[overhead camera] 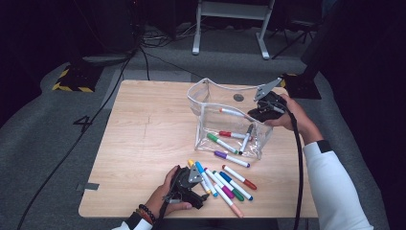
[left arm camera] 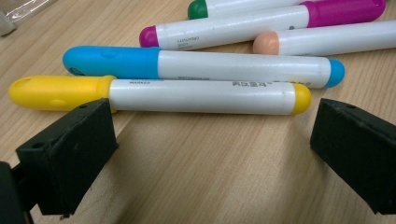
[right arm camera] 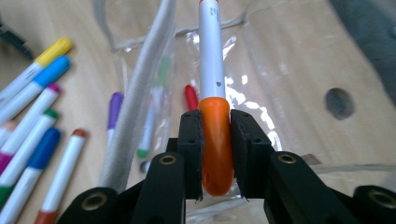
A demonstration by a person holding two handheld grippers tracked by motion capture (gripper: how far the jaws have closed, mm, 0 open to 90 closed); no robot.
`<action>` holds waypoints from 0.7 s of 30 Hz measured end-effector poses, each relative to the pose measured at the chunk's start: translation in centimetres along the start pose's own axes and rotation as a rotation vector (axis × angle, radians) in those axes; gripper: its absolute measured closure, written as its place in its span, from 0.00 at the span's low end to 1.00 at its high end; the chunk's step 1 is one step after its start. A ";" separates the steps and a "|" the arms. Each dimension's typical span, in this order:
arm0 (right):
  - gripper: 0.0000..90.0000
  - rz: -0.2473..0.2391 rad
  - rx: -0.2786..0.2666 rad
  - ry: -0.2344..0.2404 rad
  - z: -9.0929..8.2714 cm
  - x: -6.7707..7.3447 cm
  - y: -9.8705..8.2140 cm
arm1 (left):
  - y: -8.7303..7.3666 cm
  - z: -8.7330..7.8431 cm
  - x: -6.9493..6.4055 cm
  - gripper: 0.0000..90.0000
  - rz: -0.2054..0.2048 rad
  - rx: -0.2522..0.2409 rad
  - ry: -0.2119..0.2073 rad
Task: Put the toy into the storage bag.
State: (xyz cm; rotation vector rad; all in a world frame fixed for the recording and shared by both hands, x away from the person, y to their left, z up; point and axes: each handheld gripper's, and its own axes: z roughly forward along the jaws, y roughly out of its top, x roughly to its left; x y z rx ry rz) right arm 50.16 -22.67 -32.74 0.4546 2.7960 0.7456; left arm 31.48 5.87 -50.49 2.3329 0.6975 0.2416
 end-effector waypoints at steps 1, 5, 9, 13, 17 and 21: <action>0.84 -0.007 0.011 0.014 0.0 0.1 0.0 | 0.0 0.0 0.0 0.01 0.000 0.000 0.000; 0.84 -0.036 0.022 0.070 0.0 0.6 0.1 | 0.0 0.0 0.0 0.01 0.000 0.000 0.000; 0.84 -0.060 0.020 0.074 -0.1 1.1 0.2 | 0.0 0.0 0.0 0.01 0.000 0.000 0.000; 0.83 -0.045 0.007 0.064 -0.2 1.1 0.1 | 0.0 0.0 0.0 0.01 0.001 0.001 0.001; 0.73 -0.017 -0.002 0.022 -0.5 0.9 0.1 | 0.0 0.0 0.0 0.01 0.000 0.000 -0.001; 0.63 0.001 -0.027 -0.037 -1.4 0.7 -0.2 | 0.0 0.0 0.0 0.01 0.000 0.000 -0.001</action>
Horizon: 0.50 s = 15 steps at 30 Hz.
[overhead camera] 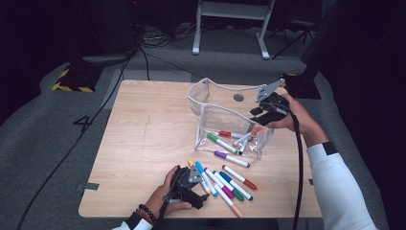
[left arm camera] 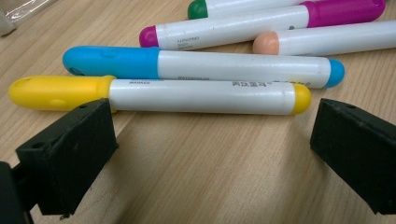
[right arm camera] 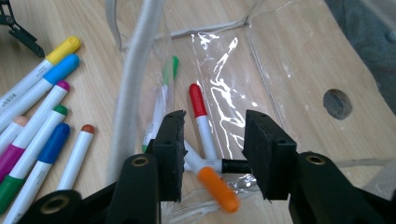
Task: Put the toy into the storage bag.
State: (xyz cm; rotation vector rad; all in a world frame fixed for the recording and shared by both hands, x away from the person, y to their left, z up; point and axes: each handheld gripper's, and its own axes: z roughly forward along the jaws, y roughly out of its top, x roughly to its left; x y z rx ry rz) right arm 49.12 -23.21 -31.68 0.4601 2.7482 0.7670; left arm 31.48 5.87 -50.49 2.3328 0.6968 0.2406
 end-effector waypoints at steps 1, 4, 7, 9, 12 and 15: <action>0.61 0.002 -0.005 -0.016 -0.3 0.0 -0.1 | 0.0 0.0 0.0 0.01 0.000 0.000 0.000; 0.57 0.025 -0.023 -0.058 -1.3 -0.2 -0.3 | 0.0 0.0 0.0 0.01 0.000 0.000 0.000; 0.53 0.046 -0.080 -0.094 -2.9 -0.1 -0.5 | 0.0 0.0 0.0 0.01 0.000 0.000 0.000; 0.53 0.052 -0.120 -0.115 -4.1 0.2 -0.7 | 0.0 0.0 0.0 0.01 0.000 0.000 0.000; 0.51 0.067 -0.188 -0.148 -6.1 0.8 -1.1 | 0.0 0.0 0.0 0.01 0.001 0.000 0.000; 0.51 0.079 -0.250 -0.165 -8.0 1.7 -1.9 | 0.0 0.0 0.0 0.01 0.001 0.000 0.000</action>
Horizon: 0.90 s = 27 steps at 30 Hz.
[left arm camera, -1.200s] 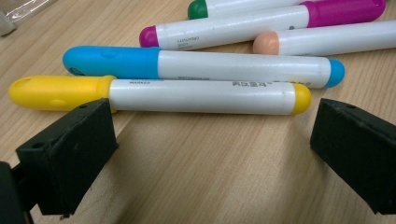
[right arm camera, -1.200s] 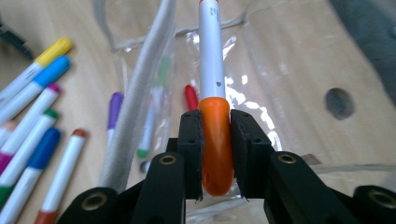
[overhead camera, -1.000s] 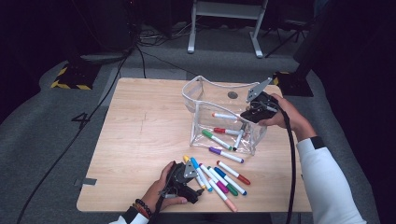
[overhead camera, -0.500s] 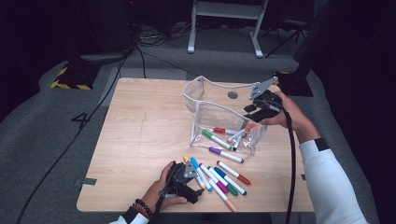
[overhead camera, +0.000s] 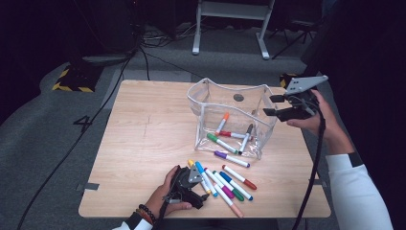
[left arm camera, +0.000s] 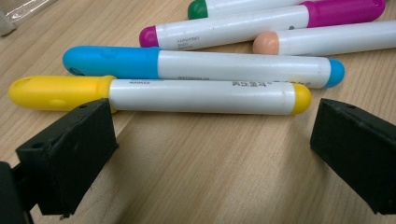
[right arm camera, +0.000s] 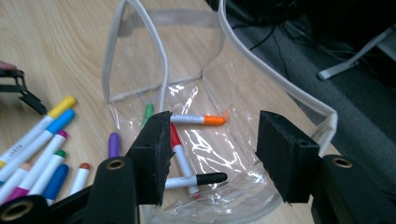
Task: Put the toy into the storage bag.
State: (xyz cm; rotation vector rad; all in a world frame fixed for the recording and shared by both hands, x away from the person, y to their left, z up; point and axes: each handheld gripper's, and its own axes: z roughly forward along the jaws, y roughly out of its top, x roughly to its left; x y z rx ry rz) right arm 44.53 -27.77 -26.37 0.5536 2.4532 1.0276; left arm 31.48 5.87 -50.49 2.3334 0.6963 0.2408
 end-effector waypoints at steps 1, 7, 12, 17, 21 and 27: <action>0.51 0.007 -0.016 -0.007 -0.6 0.3 -0.2 | 0.0 0.0 0.0 0.01 0.000 0.000 0.000; 0.52 -0.007 -0.082 0.002 -3.2 2.6 -2.5 | 0.0 0.0 0.0 0.01 -0.002 -0.002 0.000; 0.52 -0.021 -0.107 0.023 -3.7 5.0 -5.4 | 0.0 0.0 0.0 0.01 -0.002 -0.002 0.001; 0.53 -0.022 -0.096 0.059 -1.9 7.1 -8.0 | 0.0 0.0 0.0 0.01 0.000 0.000 0.001; 0.55 -0.012 -0.097 0.082 0.4 8.6 -10.0 | 0.0 0.0 0.0 0.01 -0.002 -0.001 0.000; 0.58 0.021 -0.050 0.168 5.1 10.8 -12.5 | 0.0 0.0 0.0 0.01 -0.001 -0.001 0.001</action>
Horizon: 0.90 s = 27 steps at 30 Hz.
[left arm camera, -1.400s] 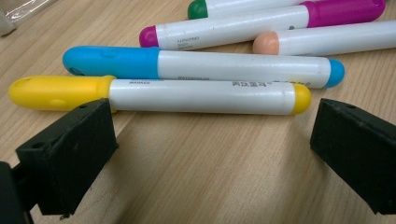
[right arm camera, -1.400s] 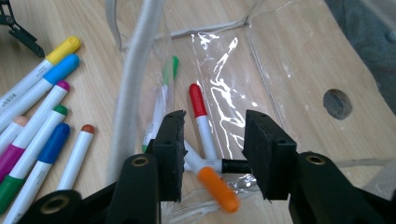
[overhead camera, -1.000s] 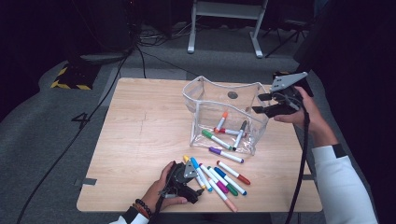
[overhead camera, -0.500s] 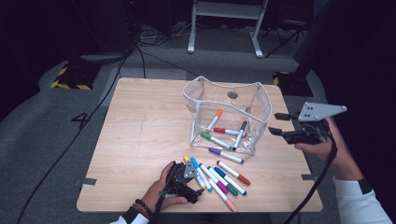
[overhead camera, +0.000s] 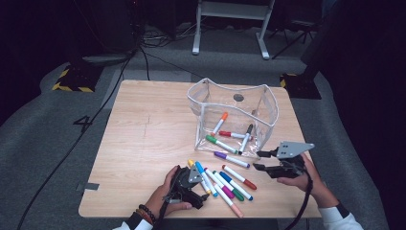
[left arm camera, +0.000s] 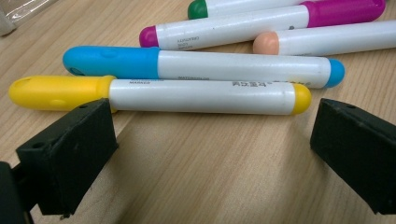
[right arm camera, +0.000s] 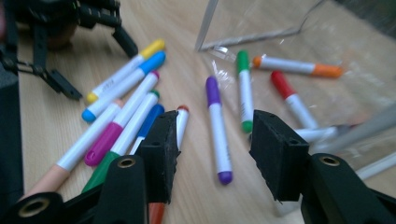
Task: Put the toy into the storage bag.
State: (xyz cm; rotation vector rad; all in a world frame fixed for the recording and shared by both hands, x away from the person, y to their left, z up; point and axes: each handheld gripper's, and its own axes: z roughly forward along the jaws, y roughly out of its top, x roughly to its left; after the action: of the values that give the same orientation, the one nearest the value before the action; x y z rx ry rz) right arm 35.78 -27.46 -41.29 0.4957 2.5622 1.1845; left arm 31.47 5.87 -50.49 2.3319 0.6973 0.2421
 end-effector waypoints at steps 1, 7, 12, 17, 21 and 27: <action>0.59 -0.004 0.014 0.013 0.8 0.1 -0.3 | 0.0 0.0 0.0 0.01 0.000 0.000 -0.001; 0.64 0.020 0.075 0.049 5.4 -0.2 -1.4 | 0.0 0.0 0.0 0.01 0.000 0.000 -0.001; 0.69 0.008 0.102 0.047 8.0 -0.9 -1.2 | 0.0 0.0 0.0 0.01 0.001 0.000 0.000; 0.70 0.019 0.121 0.033 9.7 -1.2 -1.3 | 0.0 0.0 0.0 0.01 0.000 0.000 0.001; 0.78 0.033 0.146 0.025 10.4 -1.2 -1.5 | 0.0 0.0 0.0 0.01 0.000 0.000 0.000; 0.86 0.037 0.163 0.035 9.7 -1.4 -2.1 | 0.0 0.0 0.0 0.01 0.000 0.000 -0.001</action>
State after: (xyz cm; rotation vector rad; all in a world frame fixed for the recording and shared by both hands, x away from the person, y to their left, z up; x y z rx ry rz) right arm 40.38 -22.80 -48.84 0.5654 2.7043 1.0094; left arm 31.47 5.87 -50.49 2.3323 0.6968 0.2410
